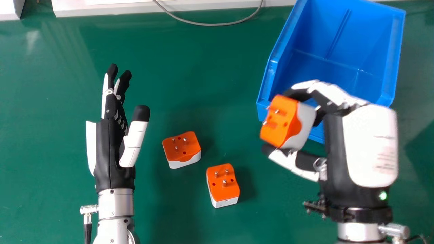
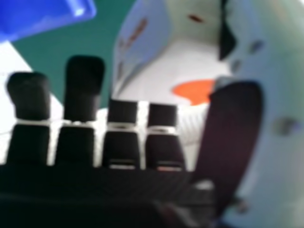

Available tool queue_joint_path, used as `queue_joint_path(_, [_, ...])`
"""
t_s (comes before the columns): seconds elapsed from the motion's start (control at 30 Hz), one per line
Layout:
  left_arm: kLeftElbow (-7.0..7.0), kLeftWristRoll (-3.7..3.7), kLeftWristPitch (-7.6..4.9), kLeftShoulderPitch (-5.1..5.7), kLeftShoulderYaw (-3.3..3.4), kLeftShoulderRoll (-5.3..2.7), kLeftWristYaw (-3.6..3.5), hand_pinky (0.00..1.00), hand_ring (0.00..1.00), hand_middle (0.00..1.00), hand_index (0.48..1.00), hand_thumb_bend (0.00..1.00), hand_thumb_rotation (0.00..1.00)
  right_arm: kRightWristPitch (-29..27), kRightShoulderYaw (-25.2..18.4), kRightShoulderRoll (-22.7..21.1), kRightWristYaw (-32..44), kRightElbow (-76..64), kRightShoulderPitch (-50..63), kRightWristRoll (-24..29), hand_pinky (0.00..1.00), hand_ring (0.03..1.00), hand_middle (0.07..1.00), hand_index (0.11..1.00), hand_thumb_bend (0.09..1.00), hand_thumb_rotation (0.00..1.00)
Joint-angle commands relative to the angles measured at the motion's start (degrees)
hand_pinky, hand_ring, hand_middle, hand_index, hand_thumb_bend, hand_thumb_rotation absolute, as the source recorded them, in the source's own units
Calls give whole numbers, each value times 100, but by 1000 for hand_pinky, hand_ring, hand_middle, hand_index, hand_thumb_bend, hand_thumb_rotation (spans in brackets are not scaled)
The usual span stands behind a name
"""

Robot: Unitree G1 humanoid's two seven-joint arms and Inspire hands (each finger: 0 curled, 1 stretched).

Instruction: Pick all objects and put in blue box

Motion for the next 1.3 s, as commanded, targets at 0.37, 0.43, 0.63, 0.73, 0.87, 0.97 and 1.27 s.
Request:
queue_joint_path(0.37, [-27,27,-49,-107,-24,-36,54,1000,954,930,960,884,829,182,-813,-273,-350,306,-1213,-79,272,383,499,519,496,0])
queue_joint_path(0.43, [-29,32,-34,-121,-22,-35,67,1000,954,930,960,884,829,197,-879,-323,-356,423,-1453,-51,272,383,499,519,496,0])
queue_joint_path(0.63, [-1,109,-45,-170,-41,-7,165,1000,955,931,958,888,832,475,-999,-392,-199,620,-2027,-108,278,391,504,521,495,0])
queue_joint_path(0.73, [-10,97,-29,-184,-42,-8,155,1000,955,930,955,889,836,534,-1037,-553,-169,857,-2385,-108,269,391,513,522,492,0])
queue_joint_path(0.87, [-14,36,-13,-198,-37,-32,97,1000,955,930,955,890,837,633,-1034,-753,76,1224,-2829,-57,263,388,511,522,490,0])
queue_joint_path(0.97, [-3,-21,-41,-213,-40,-47,32,1000,957,931,955,892,835,754,-984,-867,290,1520,-3092,-58,256,385,507,522,489,0])
queue_joint_path(1.27, [-4,-12,-20,-215,-35,-50,43,1000,960,931,953,899,832,1023,-741,-1041,677,2840,-3862,50,252,383,497,538,487,0])
